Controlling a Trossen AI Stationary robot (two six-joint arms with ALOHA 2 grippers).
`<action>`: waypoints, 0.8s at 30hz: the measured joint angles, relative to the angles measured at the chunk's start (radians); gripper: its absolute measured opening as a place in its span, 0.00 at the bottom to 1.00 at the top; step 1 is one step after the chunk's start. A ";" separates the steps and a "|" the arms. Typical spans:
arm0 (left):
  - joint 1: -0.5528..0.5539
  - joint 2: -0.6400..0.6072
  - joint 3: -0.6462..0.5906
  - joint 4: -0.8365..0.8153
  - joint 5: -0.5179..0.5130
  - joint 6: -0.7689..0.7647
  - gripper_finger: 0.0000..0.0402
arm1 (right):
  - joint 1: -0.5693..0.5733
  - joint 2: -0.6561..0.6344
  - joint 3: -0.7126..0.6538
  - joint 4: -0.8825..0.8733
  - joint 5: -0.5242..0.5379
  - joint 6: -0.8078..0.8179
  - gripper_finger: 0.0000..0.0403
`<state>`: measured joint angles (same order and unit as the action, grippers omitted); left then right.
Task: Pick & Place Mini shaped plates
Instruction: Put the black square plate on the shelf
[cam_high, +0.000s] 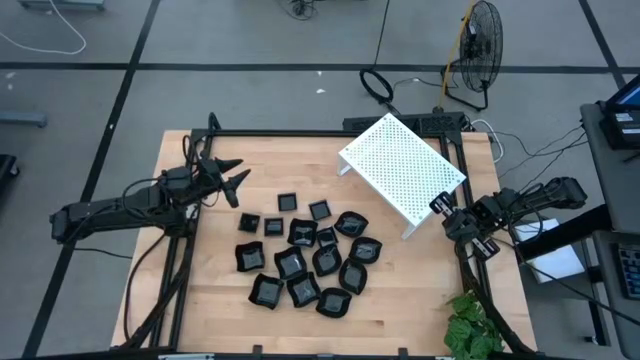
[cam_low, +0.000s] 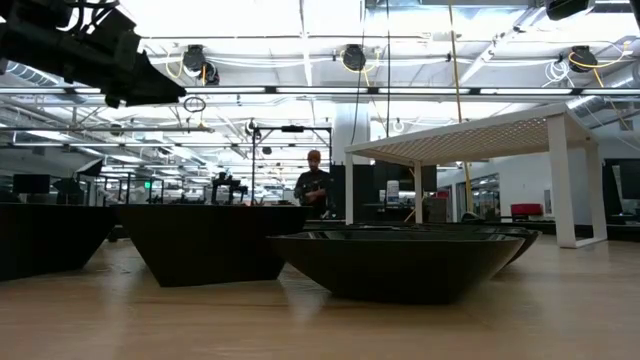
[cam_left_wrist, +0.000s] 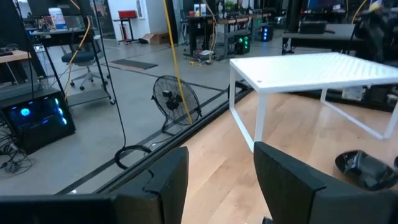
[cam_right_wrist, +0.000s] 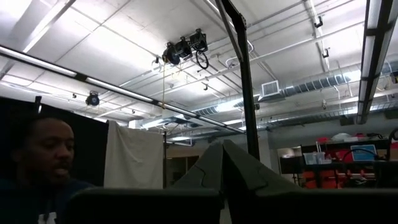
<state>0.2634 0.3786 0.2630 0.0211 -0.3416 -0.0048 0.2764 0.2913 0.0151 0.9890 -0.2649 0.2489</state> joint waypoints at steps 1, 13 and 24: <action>0.000 0.000 0.000 0.012 0.000 -0.001 0.46 | 0.000 0.000 0.000 0.000 0.000 0.000 0.00; 0.001 0.025 0.000 0.046 -0.078 -0.149 0.46 | 0.000 0.000 0.000 0.000 0.000 0.000 0.00; 0.004 0.246 0.200 -0.659 0.215 -0.616 0.46 | 0.000 0.000 0.000 0.000 0.000 0.000 0.00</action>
<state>0.2672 0.6248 0.4627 -0.6381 -0.1261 -0.6205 0.2765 0.2913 0.0149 0.9890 -0.2649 0.2492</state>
